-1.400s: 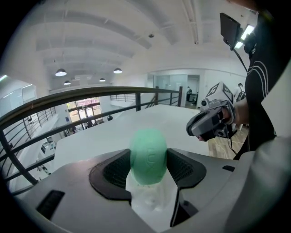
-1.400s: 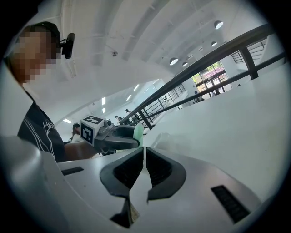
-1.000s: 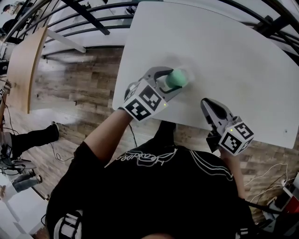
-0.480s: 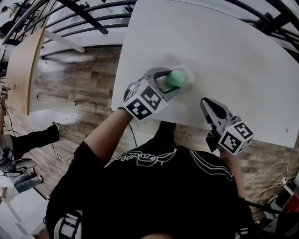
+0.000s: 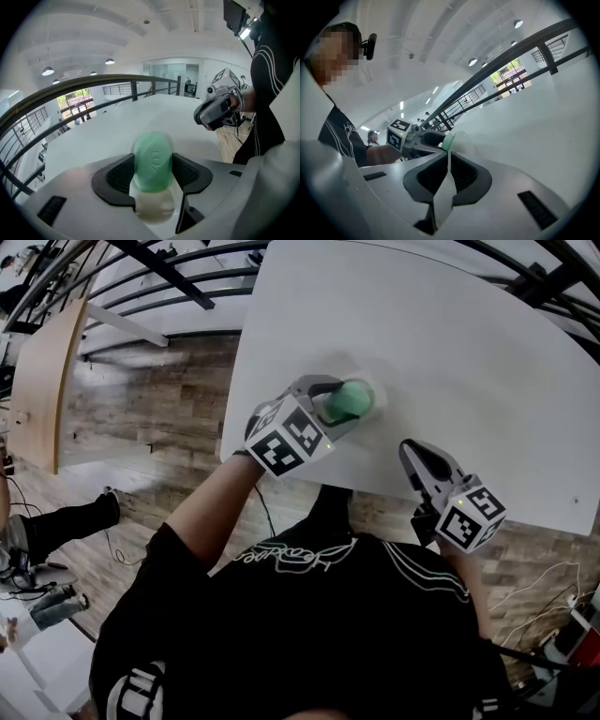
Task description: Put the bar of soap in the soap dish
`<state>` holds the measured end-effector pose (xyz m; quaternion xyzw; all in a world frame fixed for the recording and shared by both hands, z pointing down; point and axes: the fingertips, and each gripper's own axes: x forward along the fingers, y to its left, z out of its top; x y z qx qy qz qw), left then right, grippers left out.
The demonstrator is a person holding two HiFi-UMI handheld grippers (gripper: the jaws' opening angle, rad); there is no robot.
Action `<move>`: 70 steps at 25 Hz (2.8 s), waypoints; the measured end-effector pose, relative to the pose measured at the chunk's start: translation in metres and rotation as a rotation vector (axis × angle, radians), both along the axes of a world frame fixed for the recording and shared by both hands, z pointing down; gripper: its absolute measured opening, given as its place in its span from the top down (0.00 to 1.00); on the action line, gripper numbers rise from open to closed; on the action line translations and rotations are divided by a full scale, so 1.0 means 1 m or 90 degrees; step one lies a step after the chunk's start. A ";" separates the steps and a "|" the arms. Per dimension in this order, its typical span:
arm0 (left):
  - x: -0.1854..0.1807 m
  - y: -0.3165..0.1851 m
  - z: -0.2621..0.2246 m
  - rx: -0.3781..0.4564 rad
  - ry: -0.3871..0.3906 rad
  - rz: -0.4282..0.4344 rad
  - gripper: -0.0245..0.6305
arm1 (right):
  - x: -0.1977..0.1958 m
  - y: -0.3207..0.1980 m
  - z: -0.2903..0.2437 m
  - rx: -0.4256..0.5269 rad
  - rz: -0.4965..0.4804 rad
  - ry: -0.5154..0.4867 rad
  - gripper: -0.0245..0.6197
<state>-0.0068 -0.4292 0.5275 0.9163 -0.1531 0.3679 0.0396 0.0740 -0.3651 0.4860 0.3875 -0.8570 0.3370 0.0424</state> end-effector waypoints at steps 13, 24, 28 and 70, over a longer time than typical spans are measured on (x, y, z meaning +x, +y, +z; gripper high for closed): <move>0.003 -0.006 0.006 -0.051 0.024 0.003 0.57 | 0.010 0.009 0.009 -0.014 0.010 -0.004 0.92; 0.001 -0.012 0.003 -0.027 0.045 -0.009 0.54 | 0.012 0.011 0.003 -0.004 0.012 0.003 0.92; -0.002 -0.001 -0.006 -0.007 0.055 -0.022 0.52 | 0.017 0.024 -0.004 0.009 0.016 0.008 0.92; -0.019 0.241 -0.198 -0.089 0.382 -0.059 0.95 | -0.076 0.179 -0.142 0.185 -0.125 0.007 0.92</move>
